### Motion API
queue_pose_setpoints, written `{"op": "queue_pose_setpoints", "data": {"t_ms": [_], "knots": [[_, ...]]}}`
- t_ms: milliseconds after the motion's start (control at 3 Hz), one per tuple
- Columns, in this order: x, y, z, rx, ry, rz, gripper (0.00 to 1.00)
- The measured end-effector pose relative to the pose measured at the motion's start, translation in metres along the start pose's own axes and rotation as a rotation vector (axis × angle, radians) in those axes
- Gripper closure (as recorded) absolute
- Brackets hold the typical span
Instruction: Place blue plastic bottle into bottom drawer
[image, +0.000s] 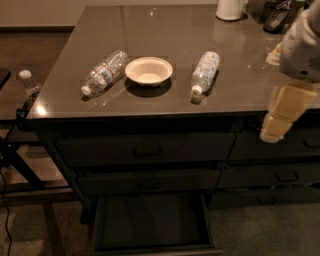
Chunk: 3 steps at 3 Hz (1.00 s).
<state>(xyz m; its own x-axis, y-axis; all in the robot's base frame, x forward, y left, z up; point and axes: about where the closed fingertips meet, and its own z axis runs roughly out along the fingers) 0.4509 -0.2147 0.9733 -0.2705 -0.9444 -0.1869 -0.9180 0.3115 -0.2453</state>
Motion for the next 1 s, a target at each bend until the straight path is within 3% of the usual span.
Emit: {"op": "queue_pose_setpoints", "data": {"t_ms": [667,1000], "knots": [[-0.004,-0.029,0.041,-0.013,0.145,0.155,0.0],[-0.006,-0.031,0.042,-0.003,0.139,0.165,0.0]]}}
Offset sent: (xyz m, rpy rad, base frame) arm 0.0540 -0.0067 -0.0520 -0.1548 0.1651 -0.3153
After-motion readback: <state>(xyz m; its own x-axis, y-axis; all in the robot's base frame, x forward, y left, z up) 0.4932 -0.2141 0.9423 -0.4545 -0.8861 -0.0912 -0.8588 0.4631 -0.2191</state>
